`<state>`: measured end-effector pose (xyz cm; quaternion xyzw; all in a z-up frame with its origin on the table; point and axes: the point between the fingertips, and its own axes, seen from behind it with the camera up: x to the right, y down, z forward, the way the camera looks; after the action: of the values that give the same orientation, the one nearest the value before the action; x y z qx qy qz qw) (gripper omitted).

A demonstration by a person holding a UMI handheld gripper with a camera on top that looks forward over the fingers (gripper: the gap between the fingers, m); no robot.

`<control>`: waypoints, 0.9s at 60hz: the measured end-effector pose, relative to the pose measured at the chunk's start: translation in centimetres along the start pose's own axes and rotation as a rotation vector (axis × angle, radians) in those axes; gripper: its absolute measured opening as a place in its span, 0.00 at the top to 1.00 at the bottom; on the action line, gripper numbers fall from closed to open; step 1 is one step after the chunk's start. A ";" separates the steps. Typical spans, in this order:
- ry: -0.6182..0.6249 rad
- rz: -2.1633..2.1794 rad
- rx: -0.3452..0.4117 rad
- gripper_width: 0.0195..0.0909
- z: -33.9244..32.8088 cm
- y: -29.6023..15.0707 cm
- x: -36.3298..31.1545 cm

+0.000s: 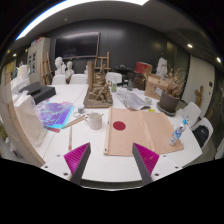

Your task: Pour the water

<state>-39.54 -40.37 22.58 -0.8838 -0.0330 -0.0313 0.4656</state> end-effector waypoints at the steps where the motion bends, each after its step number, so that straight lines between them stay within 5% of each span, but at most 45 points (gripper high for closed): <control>1: 0.005 0.003 -0.003 0.07 0.0 0.1 0.2; 32: 0.113 0.056 0.026 0.07 6.4 5.9 27.4; 54: 0.085 0.119 0.115 0.07 19.5 6.7 42.8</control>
<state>4.13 -26.78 9.71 -0.8540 0.0378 -0.0390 0.5174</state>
